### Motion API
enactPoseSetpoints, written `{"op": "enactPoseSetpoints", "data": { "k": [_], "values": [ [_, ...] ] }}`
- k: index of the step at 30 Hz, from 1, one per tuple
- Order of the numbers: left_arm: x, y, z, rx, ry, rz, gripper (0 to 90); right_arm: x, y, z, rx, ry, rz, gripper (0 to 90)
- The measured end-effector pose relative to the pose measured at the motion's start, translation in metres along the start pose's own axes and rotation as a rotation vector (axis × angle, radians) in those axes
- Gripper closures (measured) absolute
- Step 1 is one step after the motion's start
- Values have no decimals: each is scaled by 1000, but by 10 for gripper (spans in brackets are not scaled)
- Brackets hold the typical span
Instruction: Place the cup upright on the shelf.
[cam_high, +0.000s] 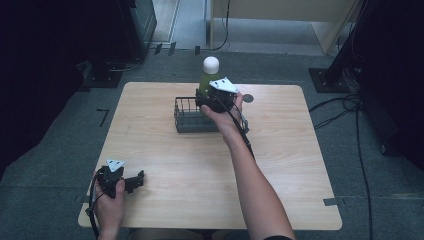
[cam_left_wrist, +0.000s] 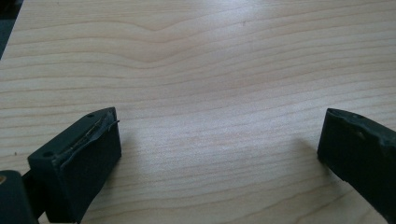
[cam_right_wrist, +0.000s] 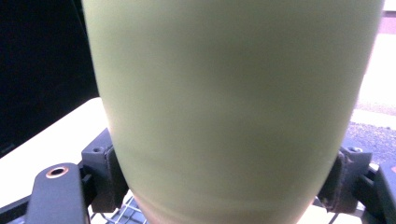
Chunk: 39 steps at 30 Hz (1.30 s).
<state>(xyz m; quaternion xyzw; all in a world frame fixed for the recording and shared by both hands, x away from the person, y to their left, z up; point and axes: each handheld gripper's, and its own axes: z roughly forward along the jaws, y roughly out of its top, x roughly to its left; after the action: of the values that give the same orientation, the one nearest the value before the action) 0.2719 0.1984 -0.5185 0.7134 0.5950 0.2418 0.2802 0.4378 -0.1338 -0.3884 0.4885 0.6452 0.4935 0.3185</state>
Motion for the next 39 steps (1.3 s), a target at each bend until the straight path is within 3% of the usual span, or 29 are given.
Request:
{"op": "enactPoseSetpoints", "data": {
  "k": [6, 11, 23, 39],
  "values": [
    [0, 0, 0, 0, 0, 0, 0, 4, -7, 8, 40, -9, 0, 200],
    [0, 0, 0, 0, 0, 0, 0, 6, -8, 10, 27, -17, -4, 199],
    [0, 0, 0, 0, 0, 0, 0, 2, -12, 16, 18, -43, 50, 192],
    [0, 0, 0, 1, 0, 0, 0, -4, -12, 14, 76, 4, 83, 126]
  ]
}}
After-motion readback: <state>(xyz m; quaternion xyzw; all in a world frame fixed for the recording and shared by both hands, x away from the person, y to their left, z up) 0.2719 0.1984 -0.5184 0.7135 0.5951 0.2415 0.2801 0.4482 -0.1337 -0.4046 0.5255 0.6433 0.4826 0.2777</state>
